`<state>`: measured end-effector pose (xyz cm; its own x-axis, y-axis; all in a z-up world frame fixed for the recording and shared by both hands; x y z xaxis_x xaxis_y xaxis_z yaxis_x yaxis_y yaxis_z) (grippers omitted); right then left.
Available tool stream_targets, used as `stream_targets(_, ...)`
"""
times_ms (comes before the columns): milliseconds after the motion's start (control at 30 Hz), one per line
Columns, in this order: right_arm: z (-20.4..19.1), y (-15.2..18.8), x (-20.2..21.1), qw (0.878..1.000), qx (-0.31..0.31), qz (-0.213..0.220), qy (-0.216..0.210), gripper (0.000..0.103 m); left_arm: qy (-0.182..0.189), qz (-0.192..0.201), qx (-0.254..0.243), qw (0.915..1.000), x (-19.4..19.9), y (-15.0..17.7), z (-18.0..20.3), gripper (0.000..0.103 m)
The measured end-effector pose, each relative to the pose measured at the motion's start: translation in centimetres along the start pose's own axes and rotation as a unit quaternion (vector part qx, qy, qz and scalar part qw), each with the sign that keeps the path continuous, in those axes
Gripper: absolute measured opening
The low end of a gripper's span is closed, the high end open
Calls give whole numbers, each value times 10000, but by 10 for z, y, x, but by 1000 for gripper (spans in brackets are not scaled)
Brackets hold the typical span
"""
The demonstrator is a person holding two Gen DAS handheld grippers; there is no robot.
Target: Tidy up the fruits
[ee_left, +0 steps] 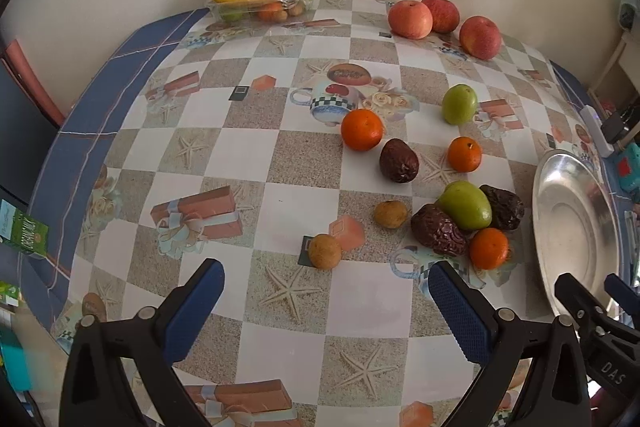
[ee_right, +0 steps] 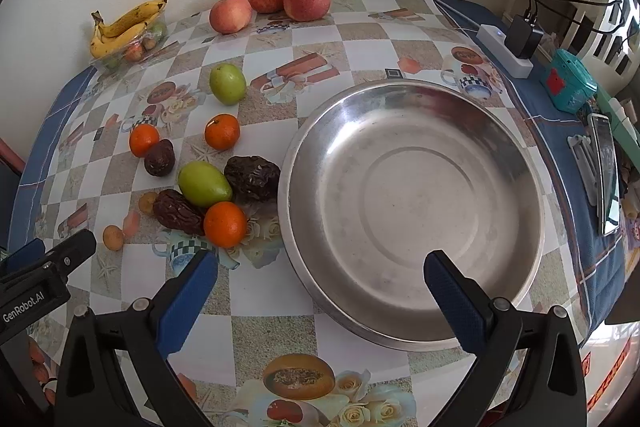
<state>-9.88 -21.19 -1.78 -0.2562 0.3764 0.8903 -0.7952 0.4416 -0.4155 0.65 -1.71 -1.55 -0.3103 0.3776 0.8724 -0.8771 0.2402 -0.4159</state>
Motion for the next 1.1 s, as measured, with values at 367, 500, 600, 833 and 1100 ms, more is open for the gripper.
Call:
stream_targets(367, -1, 0, -2, 10000, -3, -15, -28, 103, 14, 17, -46, 10000, 2, -2, 1, 103)
stream_targets(500, -1, 0, -3, 10000, -12, -21, -35, 103, 69, 80, -7, 9999, 5, -4, 1, 103)
stream_targets(600, 0, 0, -2, 10000, -19, -2, -40, 103, 87, 112, 67, 9999, 7, -5, -1, 103)
stream_targets(833, -1, 0, 0, 10000, -7, 17, -55, 103, 128, 193, 188, 9996, 9, -7, -4, 103)
stream_targets(1100, -2, 0, 2, 10000, 14, 24, -51, 103, 192, 158, 166, 9996, 8, -6, -3, 103)
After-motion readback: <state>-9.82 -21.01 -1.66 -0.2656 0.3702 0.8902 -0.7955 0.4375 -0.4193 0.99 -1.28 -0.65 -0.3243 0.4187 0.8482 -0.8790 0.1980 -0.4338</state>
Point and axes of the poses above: each gripper's, at about its wrist camera, not at the fingertips, and x roughly against the way its jaws point, z to its right, y to its underside, the point moved 4 cm from there along -x, roughly the way its jaws point, and after that the axes turned 15 degrees about y, right-handed, at the moved point
